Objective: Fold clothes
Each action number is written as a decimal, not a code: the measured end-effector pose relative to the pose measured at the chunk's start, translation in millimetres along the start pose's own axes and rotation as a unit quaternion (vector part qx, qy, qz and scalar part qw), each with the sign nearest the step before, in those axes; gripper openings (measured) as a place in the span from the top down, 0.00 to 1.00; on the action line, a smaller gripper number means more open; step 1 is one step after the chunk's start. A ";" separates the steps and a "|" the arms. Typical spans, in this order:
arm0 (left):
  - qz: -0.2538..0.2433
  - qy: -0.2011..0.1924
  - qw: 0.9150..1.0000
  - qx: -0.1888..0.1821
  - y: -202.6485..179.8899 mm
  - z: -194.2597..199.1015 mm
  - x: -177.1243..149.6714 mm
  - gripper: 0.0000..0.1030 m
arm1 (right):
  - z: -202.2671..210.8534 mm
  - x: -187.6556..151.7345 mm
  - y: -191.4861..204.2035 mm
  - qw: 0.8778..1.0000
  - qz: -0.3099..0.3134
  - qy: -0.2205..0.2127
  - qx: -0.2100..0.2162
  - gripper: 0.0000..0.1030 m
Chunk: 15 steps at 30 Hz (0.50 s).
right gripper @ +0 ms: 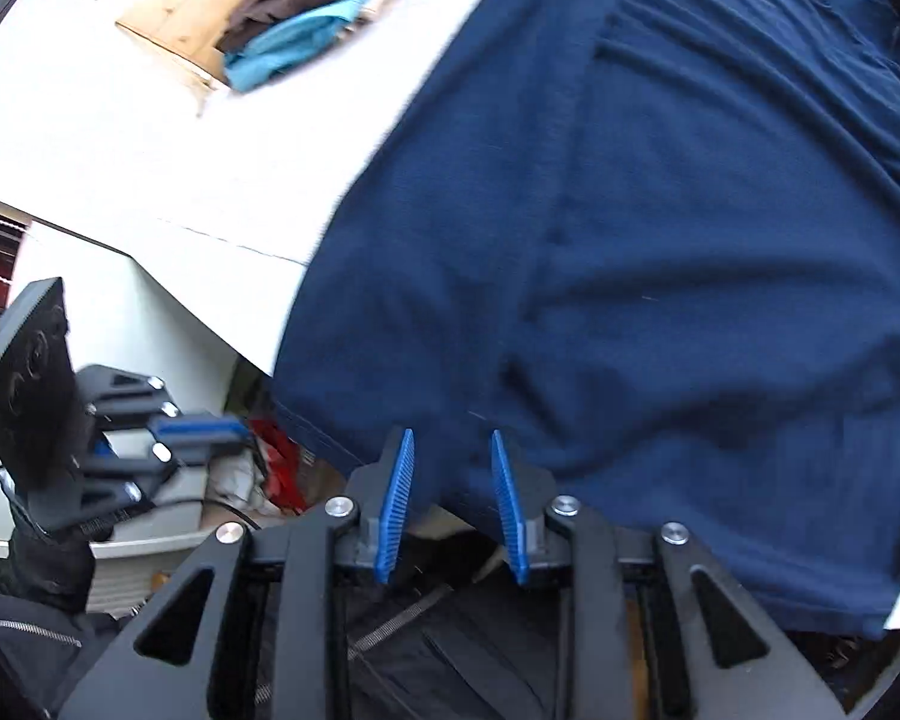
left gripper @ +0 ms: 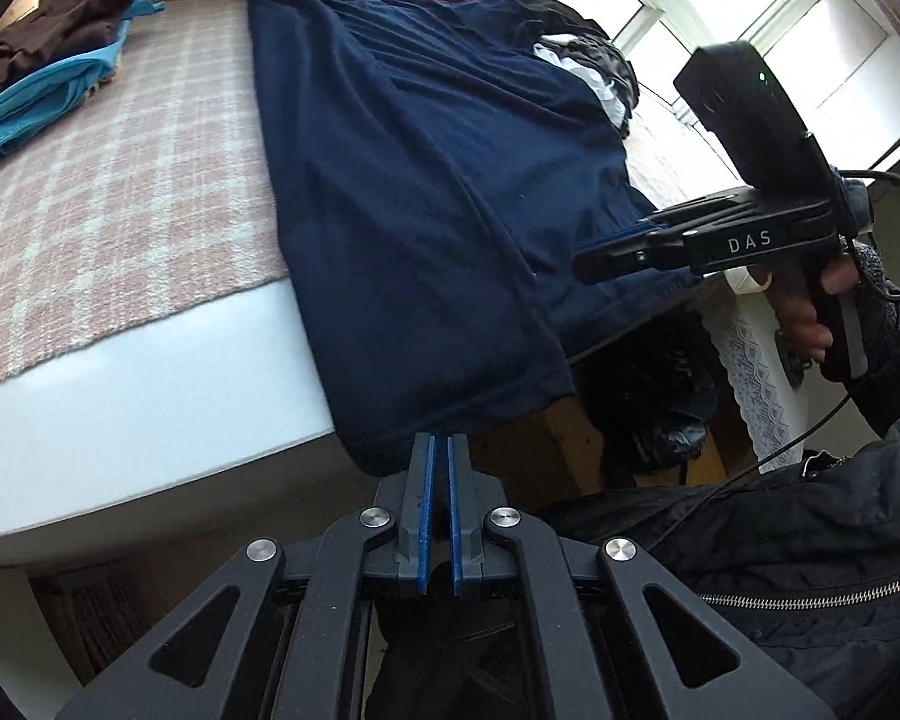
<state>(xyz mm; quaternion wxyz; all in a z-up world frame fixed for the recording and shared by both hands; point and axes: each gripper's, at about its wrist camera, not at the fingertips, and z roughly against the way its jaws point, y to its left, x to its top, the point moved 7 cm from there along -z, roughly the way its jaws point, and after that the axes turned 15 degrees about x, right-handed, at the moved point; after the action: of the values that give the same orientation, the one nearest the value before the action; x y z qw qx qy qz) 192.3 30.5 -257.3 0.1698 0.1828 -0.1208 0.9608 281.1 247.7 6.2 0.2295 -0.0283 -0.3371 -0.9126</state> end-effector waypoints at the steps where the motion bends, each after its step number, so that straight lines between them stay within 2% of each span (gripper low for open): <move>1: -0.009 0.000 1.000 -0.004 -4.4 -1.6 2.4 0.98 | -6.0 -3.3 -4.8 1.000 -0.002 0.005 -0.002 0.70; 3: -0.025 -0.006 1.000 -0.005 -11.5 -2.8 9.4 0.98 | -9.4 -17.9 -14.9 1.000 -0.017 0.021 -0.011 0.71; 6: -0.044 -0.015 0.999 -0.005 -18.3 -0.3 19.4 0.98 | 38.1 -44.8 -23.9 0.999 -0.048 -0.006 -0.013 0.71; 8: -0.060 -0.023 0.998 -0.009 -27.3 5.1 24.9 0.98 | 88.3 -71.4 -38.5 0.994 -0.092 -0.054 0.002 0.71; 11: -0.089 -0.034 0.995 -0.026 -51.0 11.7 31.2 0.97 | 159.1 -97.9 -79.2 0.979 -0.159 -0.127 -0.022 0.70; 15: -0.137 -0.039 0.989 -0.049 -100.5 3.4 43.7 0.96 | 235.1 -123.0 -128.7 0.950 -0.225 -0.204 -0.067 0.69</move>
<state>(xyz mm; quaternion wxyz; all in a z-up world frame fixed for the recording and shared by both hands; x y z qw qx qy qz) 192.3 133.6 -220.0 0.3034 0.2264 -0.1480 0.9137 310.3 530.5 84.6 -0.0581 -0.1526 -0.3128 -0.9357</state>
